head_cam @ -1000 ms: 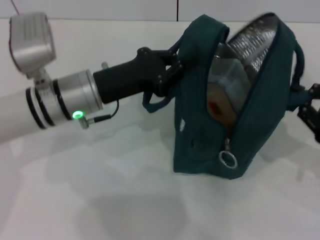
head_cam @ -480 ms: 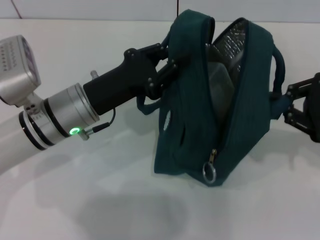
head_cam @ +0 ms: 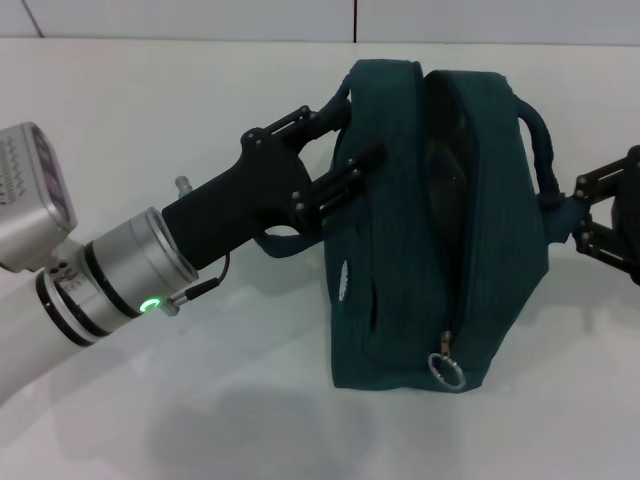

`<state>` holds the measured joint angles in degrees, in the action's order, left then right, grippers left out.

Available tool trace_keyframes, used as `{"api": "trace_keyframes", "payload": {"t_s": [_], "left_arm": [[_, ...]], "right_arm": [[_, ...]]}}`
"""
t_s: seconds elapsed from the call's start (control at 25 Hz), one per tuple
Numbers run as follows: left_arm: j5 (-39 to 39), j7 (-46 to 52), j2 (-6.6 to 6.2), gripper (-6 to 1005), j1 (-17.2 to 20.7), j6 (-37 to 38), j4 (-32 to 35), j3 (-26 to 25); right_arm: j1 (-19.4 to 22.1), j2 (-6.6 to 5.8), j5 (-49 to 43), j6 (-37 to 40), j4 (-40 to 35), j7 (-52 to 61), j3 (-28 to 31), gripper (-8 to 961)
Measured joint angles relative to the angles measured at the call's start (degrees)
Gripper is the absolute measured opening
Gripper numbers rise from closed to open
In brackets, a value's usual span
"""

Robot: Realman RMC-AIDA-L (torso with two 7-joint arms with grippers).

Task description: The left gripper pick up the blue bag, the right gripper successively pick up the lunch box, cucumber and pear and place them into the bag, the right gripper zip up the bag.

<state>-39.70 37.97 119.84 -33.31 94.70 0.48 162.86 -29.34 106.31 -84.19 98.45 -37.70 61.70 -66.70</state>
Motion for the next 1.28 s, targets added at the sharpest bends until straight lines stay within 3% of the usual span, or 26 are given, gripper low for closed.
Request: {"api": "trace_keyframes", "payload": {"t_s": [0.12,0.44,0.68,1.28], "left_arm": [[-0.07,-0.19,-0.01,574,0.29,-0.04,0.01,-0.01],[-0.59,-0.75,-0.05,572,-1.05,-0.84,-0.25,0.00],[-3.88,-0.78,-0.05,571,-2.04,-4.59,-0.24,-0.01],[-3.56,-2.93,-0.11,570,-3.87,-5.15,-0.28,-0.01]], "right_arm": [[0.51,0.12,-0.07,0.09,-0.06,-0.07,1.24,88],[1.67,1.47,-0.12,-0.43,-0.09,-0.27,2.80,125],[3.31,2.14,-0.13,-0.27,-0.59,-0.65,3.60,274],[7.21,2.70,-0.17,1.72,-2.29,0.01,5.75,300]]}}
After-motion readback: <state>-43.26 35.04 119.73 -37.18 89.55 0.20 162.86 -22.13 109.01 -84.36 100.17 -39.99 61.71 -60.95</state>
